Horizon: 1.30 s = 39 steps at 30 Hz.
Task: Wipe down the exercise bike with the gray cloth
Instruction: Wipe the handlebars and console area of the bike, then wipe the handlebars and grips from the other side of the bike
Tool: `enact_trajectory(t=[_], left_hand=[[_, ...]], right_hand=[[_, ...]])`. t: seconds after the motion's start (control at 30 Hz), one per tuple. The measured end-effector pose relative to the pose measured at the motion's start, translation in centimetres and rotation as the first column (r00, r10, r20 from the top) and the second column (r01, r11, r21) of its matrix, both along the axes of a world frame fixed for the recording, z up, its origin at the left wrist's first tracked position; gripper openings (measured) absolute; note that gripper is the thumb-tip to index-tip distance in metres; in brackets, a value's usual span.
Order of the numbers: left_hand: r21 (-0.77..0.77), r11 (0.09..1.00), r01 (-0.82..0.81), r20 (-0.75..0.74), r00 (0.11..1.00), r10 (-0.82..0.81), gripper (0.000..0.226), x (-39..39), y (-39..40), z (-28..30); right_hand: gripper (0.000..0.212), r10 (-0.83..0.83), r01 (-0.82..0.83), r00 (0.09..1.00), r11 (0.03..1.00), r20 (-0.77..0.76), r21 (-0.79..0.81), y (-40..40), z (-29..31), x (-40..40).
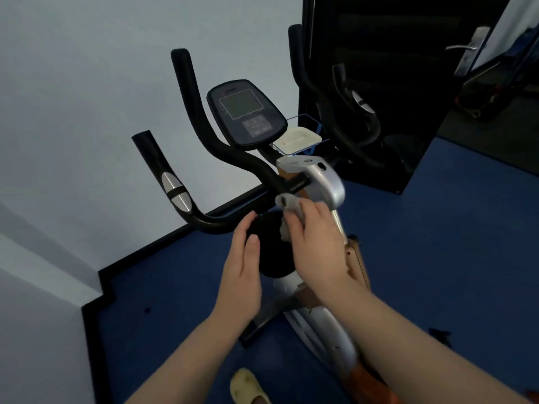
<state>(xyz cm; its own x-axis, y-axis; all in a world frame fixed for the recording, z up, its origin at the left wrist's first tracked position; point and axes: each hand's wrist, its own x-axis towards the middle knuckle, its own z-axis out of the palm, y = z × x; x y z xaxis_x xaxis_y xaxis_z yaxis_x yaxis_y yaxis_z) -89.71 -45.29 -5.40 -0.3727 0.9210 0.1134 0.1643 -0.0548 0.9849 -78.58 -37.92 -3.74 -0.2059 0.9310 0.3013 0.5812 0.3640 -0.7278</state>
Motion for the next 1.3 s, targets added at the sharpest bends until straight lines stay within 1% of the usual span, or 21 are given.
enact_trajectory(t=[0.03, 0.07, 0.13, 0.17, 0.2, 0.27, 0.33, 0.4, 0.47, 0.57, 0.63, 0.7, 0.77, 0.83, 0.93, 0.97, 1.03, 1.1, 1.17, 1.2, 1.3], left_hand=[[-0.006, 1.0, -0.012, -0.009, 1.0, 0.012, 0.042, 0.0, 0.0, 0.0], [-0.019, 1.0, -0.024, -0.015, 1.0, 0.023, 0.041, 0.0, 0.0, 0.0], [-0.059, 0.998, -0.025, -0.015, 1.0, 0.025, 0.045, 0.1, -0.2, 0.2], [-0.083, 0.996, -0.021, -0.014, 1.0, 0.02, 0.048, 0.0, -0.3, 0.2], [-0.098, 0.995, -0.014, -0.015, 1.0, 0.013, 0.053, -0.1, -0.6, 0.3], [-0.094, 0.996, 0.011, -0.02, 1.0, -0.013, 0.059, -0.2, -1.5, 0.5], [-0.081, 0.996, 0.034, -0.026, 0.999, -0.036, 0.058, -0.3, -2.9, 0.3], [-0.093, 0.995, 0.032, -0.016, 0.999, -0.034, 0.058, -0.3, -5.0, -0.6], [-0.149, 0.989, 0.008, 0.046, 0.999, -0.002, 0.056, -0.1, -7.4, -1.7], [-0.223, 0.973, 0.059, 0.201, 0.98, -0.014, 0.036, -0.1, -10.5, -2.5], [-0.227, 0.968, 0.108, 0.255, 0.966, -0.048, 0.03, -0.6, -12.3, -2.2], [-0.213, 0.97, 0.119, 0.242, 0.968, -0.065, 0.03, -1.3, -14.3, -1.8], [-0.223, 0.971, 0.09, 0.183, 0.982, -0.049, 0.028, -1.9, -16.7, -1.6], [-0.23, 0.972, 0.055, 0.115, 0.993, -0.029, 0.019, -2.4, -19.6, -1.9], [-0.246, 0.969, -0.008, 0.048, 0.999, 0.02, 0.011, -3.2, -24.1, -3.0], [-0.25, 0.968, -0.02, 0.06, 0.998, 0.036, 0.01, -3.4, -25.7, -3.4], [-0.267, 0.964, -0.014, 0.118, 0.992, 0.047, 0.011, -3.3, -28.6, -4.3], [-0.297, 0.955, 0.003, 0.171, 0.984, 0.05, 0.012, -2.9, -31.0, -5.0], [-0.324, 0.946, 0.026, 0.217, 0.975, 0.048, 0.012, -2.5, -32.7, -5.4], [-0.333, 0.942, 0.036, 0.225, 0.973, 0.043, 0.011, -2.4, -33.4, -5.5], [-0.343, 0.934, 0.101, 0.181, 0.983, -0.039, 0.01, -2.0, -34.7, -5.5]], right_hand=[[0.032, -0.036, 0.036, 0.998, 0.999, -0.049, 0.002, -0.4, -0.3, -0.5], [0.031, -0.068, 0.065, 0.989, 0.998, -0.135, -0.027, -1.2, -1.0, -0.7], [0.022, -0.092, 0.042, 0.94, 0.987, -0.328, -0.157, -3.6, -3.0, -0.1], [0.018, -0.094, -0.002, 0.916, 0.971, -0.39, -0.238, -4.9, -4.3, 0.4], [0.017, -0.089, -0.041, 0.907, 0.954, -0.411, -0.298, -6.0, -5.1, 0.9], [0.017, -0.082, -0.095, 0.892, 0.927, -0.444, -0.362, -7.6, -5.9, 1.7], [0.019, -0.103, -0.159, 0.843, 0.89, -0.528, -0.428, -8.1, -5.4, 2.1], [0.023, -0.149, -0.238, 0.793, 0.817, -0.59, -0.526, -8.2, -4.8, 2.5], [0.031, -0.209, -0.318, 0.746, 0.722, -0.632, -0.615, -8.5, -4.2, 3.0], [0.037, -0.238, -0.483, 0.662, 0.591, -0.711, -0.646, -10.6, -3.9, 2.9], [0.041, -0.295, -0.566, 0.582, 0.521, -0.757, -0.639, -12.3, -3.9, 2.4], [0.042, -0.334, -0.627, 0.522, 0.473, -0.785, -0.618, -14.1, -4.0, 2.0], [0.043, -0.329, -0.673, 0.5, 0.434, -0.801, -0.599, -16.1, -4.1, 1.5], [0.046, -0.318, -0.689, 0.507, 0.409, -0.801, -0.598, -18.4, -4.5, 1.0], [0.054, -0.327, -0.643, 0.552, 0.419, -0.767, -0.641, -22.3, -5.5, 0.8], [0.057, -0.317, -0.628, 0.579, 0.415, -0.751, -0.659, -23.7, -6.0, 1.0], [0.061, -0.239, -0.61, 0.648, 0.405, -0.723, -0.681, -26.8, -6.9, 1.7], [0.046, -0.142, -0.555, 0.724, 0.463, -0.675, -0.692, -29.7, -7.8, 2.6], [0.026, -0.12, -0.454, 0.781, 0.565, -0.613, -0.689, -32.1, -8.2, 3.6], [0.02, -0.127, -0.407, 0.799, 0.605, -0.588, -0.684, -33.1, -8.3, 4.1], [0.017, -0.133, -0.322, 0.835, 0.669, -0.533, -0.67, -35.1, -8.6, 6.0]])
